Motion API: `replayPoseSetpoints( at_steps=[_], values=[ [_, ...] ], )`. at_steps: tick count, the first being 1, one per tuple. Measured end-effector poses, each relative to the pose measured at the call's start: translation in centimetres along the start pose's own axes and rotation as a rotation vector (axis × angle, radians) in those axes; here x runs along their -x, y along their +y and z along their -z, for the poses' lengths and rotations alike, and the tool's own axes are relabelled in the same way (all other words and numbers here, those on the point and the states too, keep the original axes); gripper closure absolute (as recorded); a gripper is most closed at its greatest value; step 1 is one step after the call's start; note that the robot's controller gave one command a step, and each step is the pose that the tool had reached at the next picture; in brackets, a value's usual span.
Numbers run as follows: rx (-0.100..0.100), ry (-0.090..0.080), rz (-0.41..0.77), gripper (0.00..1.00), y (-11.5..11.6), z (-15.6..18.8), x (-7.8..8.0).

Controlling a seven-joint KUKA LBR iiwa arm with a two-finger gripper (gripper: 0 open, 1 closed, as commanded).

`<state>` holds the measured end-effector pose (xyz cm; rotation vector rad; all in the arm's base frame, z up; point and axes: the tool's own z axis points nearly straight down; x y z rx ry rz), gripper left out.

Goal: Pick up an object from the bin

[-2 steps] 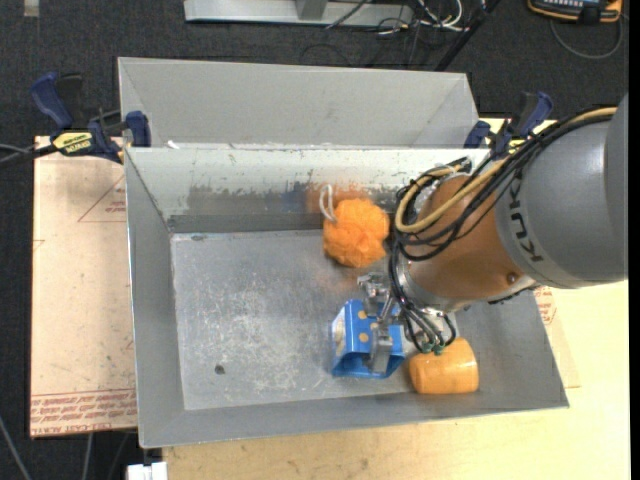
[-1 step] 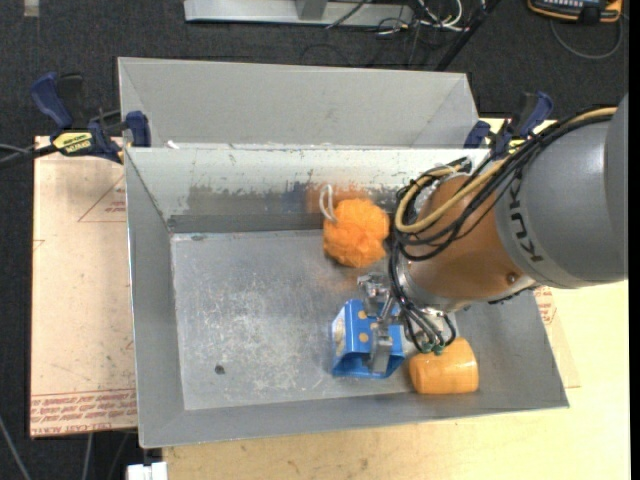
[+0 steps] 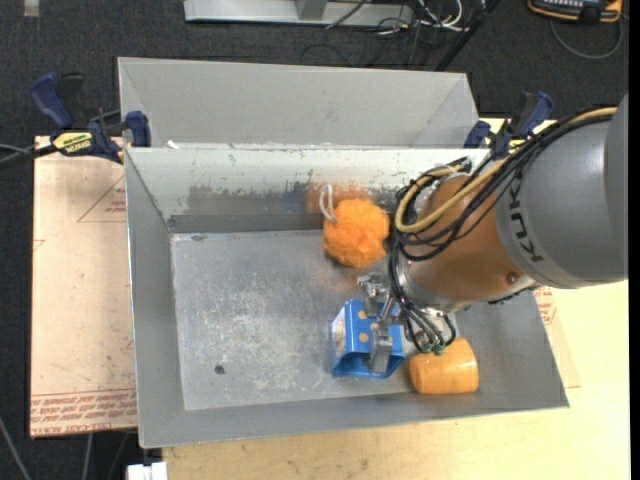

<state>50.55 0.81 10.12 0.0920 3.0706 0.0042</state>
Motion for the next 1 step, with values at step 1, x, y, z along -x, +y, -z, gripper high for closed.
replayPoseSetpoints(
  at_steps=[1],
  values=[
    [0.000,0.000,0.000,1.00,0.00,0.00,0.00]
  ],
)
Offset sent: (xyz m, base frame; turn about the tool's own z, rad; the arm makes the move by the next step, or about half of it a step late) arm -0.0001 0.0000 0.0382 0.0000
